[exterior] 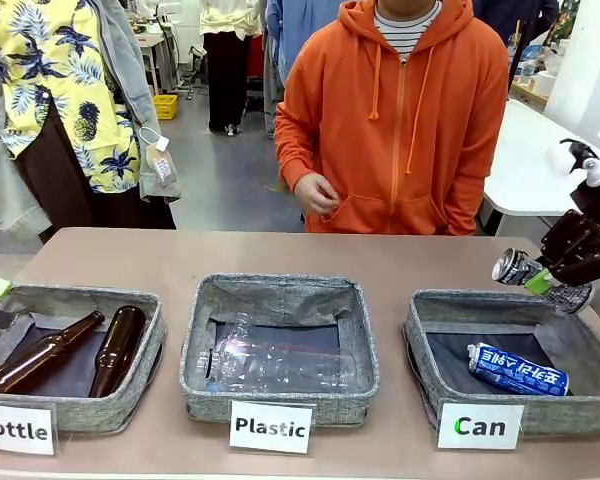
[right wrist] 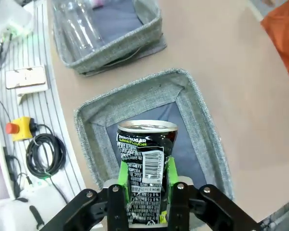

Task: Sort the can waste into the basket.
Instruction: Pick up the can waste from the table and place it in the right Fabric basket.

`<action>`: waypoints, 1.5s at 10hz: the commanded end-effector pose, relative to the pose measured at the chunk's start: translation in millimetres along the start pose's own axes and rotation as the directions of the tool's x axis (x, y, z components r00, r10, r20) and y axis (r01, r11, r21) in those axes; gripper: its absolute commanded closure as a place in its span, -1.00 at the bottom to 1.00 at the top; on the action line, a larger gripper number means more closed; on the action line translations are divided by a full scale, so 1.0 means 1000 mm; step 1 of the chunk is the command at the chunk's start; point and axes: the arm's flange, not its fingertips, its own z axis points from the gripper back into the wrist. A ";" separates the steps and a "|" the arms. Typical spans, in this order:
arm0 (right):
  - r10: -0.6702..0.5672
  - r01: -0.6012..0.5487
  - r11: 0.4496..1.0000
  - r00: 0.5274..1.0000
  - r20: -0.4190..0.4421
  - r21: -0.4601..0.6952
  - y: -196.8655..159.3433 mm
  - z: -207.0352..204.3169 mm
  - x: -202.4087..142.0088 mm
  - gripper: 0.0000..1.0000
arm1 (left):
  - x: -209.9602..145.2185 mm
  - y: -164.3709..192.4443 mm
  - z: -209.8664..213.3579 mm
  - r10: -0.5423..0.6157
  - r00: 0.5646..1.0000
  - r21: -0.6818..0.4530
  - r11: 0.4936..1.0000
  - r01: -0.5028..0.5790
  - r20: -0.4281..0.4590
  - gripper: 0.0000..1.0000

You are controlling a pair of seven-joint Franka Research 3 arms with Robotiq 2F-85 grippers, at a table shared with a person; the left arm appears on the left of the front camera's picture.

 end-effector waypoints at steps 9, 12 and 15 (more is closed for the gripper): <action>-0.063 0.063 0.998 0.998 0.012 0.004 -0.016 -0.004 0.001 -1.00 | -0.008 -0.011 0.013 -0.003 0.998 -0.076 0.997 0.007 0.057 -1.00; -0.679 0.669 0.729 0.677 0.285 0.148 -0.040 0.013 0.010 -1.00 | -0.008 -0.011 0.013 -0.003 0.998 -0.076 0.997 0.007 0.057 -1.00; -0.999 0.849 0.034 0.036 0.006 0.528 -0.074 0.000 0.027 -1.00 | -0.008 -0.011 0.013 -0.003 0.998 -0.076 0.997 0.007 0.057 -1.00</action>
